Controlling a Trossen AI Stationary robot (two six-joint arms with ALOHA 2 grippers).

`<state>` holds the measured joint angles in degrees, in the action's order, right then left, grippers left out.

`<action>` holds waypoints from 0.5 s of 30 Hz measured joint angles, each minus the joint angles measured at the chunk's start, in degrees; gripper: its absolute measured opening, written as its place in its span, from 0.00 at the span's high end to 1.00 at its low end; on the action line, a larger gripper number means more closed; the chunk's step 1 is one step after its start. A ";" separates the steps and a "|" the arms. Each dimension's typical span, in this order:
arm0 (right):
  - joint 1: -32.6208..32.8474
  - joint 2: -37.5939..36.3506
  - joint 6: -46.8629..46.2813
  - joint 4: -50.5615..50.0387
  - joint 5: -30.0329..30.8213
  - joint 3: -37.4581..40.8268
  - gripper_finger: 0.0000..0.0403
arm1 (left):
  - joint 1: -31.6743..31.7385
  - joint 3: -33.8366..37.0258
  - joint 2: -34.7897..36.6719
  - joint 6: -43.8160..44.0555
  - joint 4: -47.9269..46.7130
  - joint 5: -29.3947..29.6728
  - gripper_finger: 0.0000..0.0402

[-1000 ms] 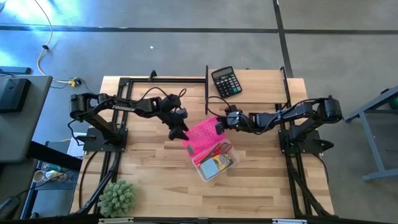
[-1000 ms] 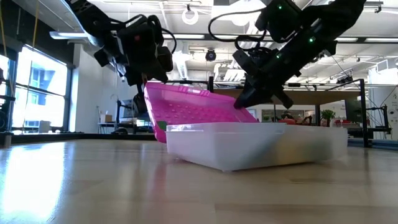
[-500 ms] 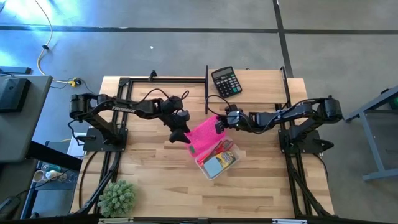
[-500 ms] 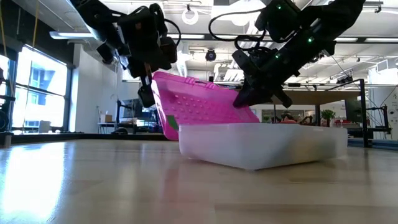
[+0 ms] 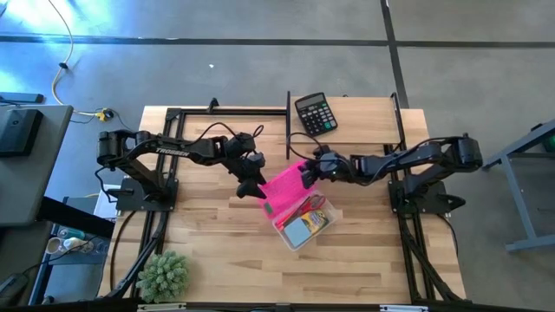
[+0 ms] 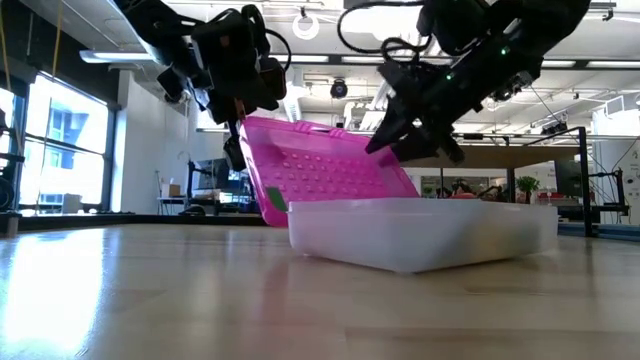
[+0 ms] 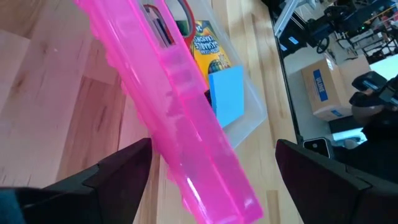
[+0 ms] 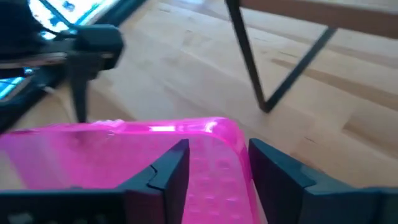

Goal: Pack school essentials
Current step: Close the pink supply box

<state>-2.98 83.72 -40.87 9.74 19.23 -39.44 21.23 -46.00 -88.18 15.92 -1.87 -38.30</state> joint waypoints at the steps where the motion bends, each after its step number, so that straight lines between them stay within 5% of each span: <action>1: 0.00 -0.65 -0.02 -0.35 -0.82 0.00 0.61 | 0.02 0.00 0.00 0.00 0.00 0.00 0.18; 15: 0.04 -10.85 2.11 -6.29 -9.06 0.00 0.57 | -0.10 -0.02 0.00 0.61 0.06 0.15 0.18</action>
<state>-2.94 72.87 -38.76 3.46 10.16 -39.44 21.13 -46.02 -88.18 16.53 -1.81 -38.15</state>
